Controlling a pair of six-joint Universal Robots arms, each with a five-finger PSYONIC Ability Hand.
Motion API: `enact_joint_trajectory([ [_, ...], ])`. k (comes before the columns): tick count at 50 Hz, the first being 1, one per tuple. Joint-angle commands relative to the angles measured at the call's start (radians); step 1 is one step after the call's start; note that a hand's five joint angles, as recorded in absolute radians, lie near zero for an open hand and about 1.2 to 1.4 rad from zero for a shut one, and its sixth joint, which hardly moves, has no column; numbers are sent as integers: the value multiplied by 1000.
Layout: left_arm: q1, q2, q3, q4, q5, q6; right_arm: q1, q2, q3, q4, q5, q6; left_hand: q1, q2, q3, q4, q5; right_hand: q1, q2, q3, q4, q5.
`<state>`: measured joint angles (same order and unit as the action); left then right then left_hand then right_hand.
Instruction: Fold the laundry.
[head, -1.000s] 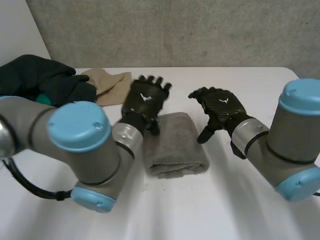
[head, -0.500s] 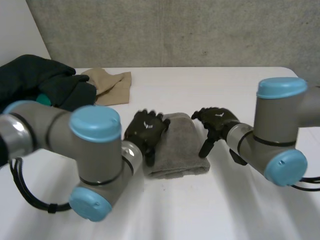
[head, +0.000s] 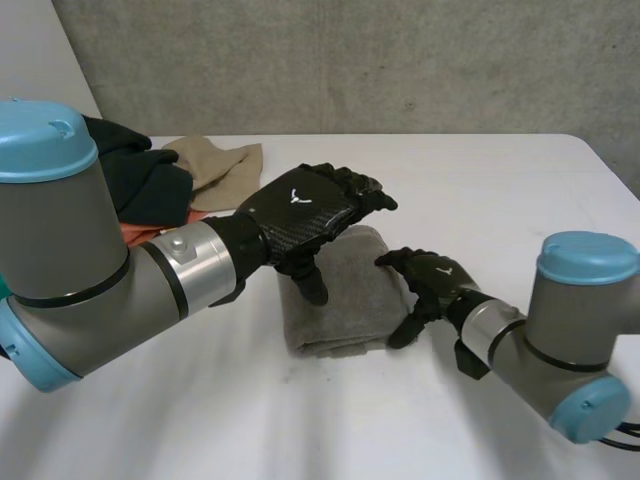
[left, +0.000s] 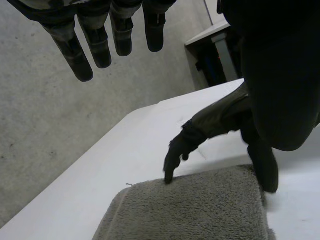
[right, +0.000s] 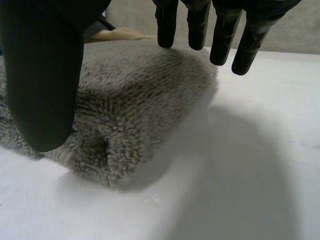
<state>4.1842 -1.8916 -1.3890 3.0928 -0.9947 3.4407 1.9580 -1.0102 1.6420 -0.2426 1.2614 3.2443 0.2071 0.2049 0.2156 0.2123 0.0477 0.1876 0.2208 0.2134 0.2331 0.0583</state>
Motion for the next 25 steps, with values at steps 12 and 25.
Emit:
enact_joint_trajectory([
  [12, -1, -1, -13, 9, -7, 3, 50, 148, -217, -9, 65, 8, 45, 47, 36, 39, 29, 1209, 1175, 1183, 1163, 1163],
  [25, 8, 3, -12, 10, -9, 2, -218, 180, -436, 29, 187, -211, 42, 44, 33, 36, 27, 1209, 1175, 1183, 1163, 1163],
])
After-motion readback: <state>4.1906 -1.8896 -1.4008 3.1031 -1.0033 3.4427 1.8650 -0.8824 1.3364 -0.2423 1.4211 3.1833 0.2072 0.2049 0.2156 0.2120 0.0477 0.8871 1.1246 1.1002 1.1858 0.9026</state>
